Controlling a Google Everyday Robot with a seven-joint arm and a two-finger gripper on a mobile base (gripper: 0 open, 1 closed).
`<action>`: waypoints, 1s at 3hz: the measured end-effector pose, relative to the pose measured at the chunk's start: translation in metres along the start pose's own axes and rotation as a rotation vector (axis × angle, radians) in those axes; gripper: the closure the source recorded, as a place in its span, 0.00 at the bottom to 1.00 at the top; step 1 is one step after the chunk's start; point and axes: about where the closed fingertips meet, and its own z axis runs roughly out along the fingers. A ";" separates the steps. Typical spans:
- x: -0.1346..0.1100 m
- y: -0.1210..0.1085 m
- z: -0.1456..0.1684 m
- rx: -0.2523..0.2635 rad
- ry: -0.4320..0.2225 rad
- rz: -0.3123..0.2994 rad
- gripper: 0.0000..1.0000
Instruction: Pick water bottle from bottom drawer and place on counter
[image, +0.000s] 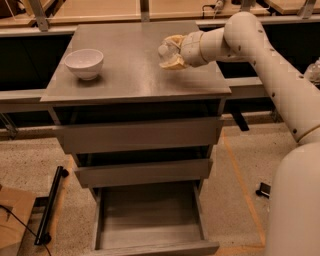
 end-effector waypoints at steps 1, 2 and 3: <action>0.008 0.015 0.005 -0.008 -0.002 0.027 0.12; 0.007 0.031 0.008 -0.017 -0.012 0.042 0.00; 0.007 0.030 0.008 -0.017 -0.012 0.042 0.00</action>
Offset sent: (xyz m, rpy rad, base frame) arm -0.0287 0.0014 -0.0342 0.0396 0.0449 -0.0076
